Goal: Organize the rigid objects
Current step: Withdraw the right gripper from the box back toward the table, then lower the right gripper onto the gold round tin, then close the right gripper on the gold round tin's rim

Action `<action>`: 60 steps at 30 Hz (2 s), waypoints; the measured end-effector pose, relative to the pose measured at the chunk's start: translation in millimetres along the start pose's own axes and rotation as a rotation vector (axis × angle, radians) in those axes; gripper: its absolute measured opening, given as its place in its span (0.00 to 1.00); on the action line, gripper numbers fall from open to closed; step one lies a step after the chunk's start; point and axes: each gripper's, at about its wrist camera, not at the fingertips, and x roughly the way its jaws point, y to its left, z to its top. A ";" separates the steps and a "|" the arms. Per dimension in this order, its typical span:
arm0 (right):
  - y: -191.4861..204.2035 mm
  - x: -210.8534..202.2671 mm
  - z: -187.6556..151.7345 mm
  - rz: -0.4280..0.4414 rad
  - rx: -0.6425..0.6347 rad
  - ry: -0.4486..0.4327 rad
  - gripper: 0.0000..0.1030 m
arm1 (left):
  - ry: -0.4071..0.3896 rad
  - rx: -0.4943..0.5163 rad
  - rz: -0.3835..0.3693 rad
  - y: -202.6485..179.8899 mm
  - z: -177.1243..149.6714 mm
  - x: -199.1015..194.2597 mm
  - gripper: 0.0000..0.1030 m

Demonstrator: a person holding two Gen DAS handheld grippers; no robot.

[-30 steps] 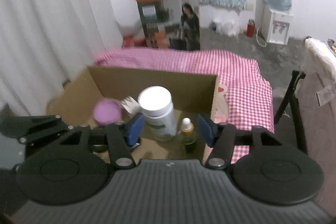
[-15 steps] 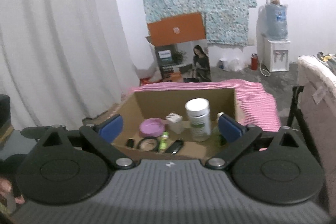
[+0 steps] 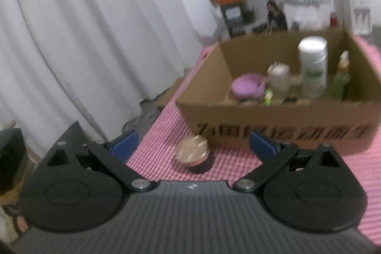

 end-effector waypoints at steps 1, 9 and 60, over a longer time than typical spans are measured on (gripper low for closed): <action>-0.1 7.8 -1.0 0.004 0.010 0.016 0.97 | 0.005 0.008 0.008 1.8 -3.8 5.9 0.92; -15.0 70.1 -4.4 -0.007 0.081 0.124 0.92 | 0.043 0.066 0.081 9.5 -14.6 59.7 0.84; -122.0 4.3 -60.1 -0.006 0.341 0.072 0.46 | 0.177 0.232 -0.130 -99.6 -9.0 121.4 0.56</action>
